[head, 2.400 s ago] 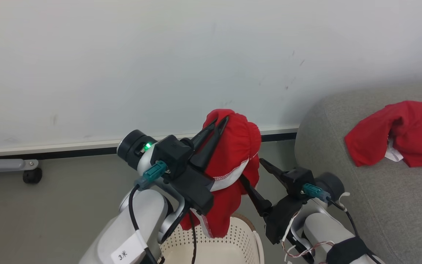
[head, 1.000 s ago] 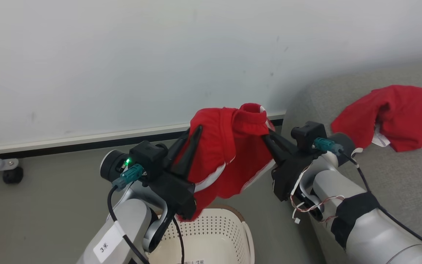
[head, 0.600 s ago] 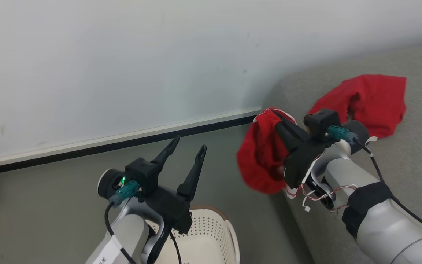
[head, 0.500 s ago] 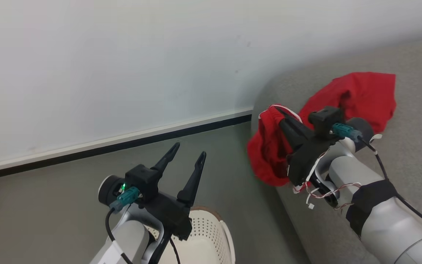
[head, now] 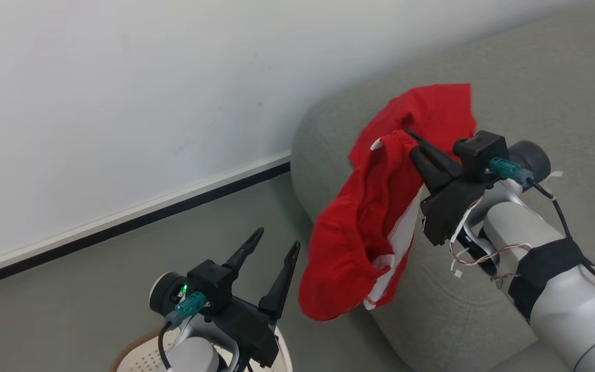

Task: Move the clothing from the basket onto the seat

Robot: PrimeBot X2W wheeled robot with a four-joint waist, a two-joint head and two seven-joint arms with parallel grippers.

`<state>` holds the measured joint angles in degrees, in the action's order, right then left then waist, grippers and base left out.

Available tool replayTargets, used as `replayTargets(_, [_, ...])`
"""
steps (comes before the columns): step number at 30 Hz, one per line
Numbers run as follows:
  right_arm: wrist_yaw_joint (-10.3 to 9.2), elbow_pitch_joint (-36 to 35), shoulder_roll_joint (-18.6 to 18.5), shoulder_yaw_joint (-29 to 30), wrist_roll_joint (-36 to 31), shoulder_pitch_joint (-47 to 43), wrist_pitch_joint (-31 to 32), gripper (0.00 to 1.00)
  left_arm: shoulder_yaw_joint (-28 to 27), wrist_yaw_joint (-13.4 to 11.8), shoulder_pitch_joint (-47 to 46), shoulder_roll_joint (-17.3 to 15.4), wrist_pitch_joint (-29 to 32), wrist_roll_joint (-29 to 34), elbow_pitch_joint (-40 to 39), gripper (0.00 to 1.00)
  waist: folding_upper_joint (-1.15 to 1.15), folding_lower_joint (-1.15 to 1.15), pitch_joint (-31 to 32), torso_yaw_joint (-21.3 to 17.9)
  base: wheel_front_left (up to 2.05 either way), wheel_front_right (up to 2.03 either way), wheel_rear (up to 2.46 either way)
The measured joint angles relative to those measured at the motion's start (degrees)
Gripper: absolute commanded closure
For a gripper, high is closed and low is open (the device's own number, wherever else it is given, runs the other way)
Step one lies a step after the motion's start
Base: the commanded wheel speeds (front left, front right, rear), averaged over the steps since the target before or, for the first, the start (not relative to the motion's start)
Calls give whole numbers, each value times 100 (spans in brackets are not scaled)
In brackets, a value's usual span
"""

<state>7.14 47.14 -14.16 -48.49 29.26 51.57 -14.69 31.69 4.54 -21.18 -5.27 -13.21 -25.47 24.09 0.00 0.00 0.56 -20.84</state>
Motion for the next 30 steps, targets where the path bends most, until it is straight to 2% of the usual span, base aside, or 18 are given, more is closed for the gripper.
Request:
replayTargets(7, [1, -345, -311, 166, -55, 47, -1, 100, 146, 1, 46, 69, -9, 65, -88, 0, 0, 0, -51, -517, 0, 0, 0])
replayTargets(13, [-12, -542, -533, 361, -60, 8, -1, 100, 242, 9, -61, 122, -52, 100, -21, 0, 0, 0, -218, -751, 0, 0, 0])
replayTargets(22, [-13, -444, -643, 564, -101, 221, -1, 100, 212, -2, -72, 115, -69, 137, -47, 0, 0, 0, -385, -803, 0, 0, 0])
replayTargets(30, [-9, -528, -1173, 948, -107, 1048, -1, 100, 243, -111, -70, 107, -71, 268, -474, 0, 1, 0, -705, -614, 0, 0, 0])
